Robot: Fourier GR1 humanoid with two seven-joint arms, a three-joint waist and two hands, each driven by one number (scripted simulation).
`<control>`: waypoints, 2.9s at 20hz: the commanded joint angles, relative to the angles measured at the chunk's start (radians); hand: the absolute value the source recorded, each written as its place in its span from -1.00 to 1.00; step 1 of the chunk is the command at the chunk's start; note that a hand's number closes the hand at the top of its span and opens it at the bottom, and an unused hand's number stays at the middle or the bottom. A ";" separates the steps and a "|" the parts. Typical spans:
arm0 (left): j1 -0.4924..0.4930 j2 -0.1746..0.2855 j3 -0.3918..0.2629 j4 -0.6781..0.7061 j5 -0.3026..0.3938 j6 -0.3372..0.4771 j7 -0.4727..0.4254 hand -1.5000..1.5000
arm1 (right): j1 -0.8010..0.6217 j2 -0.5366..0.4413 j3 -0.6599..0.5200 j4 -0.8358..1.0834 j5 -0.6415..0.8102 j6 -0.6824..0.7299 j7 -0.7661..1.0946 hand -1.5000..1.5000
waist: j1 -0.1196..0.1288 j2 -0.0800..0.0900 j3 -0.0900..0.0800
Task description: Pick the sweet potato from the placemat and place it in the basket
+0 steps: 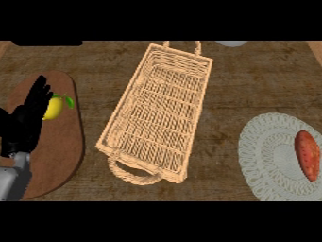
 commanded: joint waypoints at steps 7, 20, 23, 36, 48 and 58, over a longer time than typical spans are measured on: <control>-0.012 -0.046 0.041 0.005 -0.051 -0.027 0.018 0.00 | 0.026 0.237 0.072 0.067 0.223 -0.108 -0.215 -1.00 | 0.005 0.002 0.001; -0.009 -0.122 0.090 0.001 -0.158 -0.063 -0.004 0.00 | -0.005 0.352 0.061 0.113 0.387 -0.156 -0.327 -1.00 | 0.004 0.002 0.000; -0.049 -0.132 0.107 0.014 -0.157 -0.080 0.050 0.00 | 0.036 0.333 0.000 0.031 0.339 -0.091 -0.315 -1.00 | 0.000 0.001 0.000; -0.014 -0.127 0.202 0.013 -0.162 -0.182 0.020 0.00 | -0.054 0.397 0.053 0.150 0.498 -0.155 -0.315 -1.00 | 0.003 0.001 0.000; -0.039 -0.166 0.217 -0.019 -0.217 -0.183 0.071 0.00 | -0.104 0.395 0.042 0.309 0.539 -0.168 -0.421 -1.00 | 0.003 0.001 0.000; 0.035 -0.214 0.214 -0.070 -0.240 -0.184 0.040 0.00 | -0.192 0.377 0.055 0.473 0.583 -0.179 -0.431 -1.00 | 0.007 0.001 0.000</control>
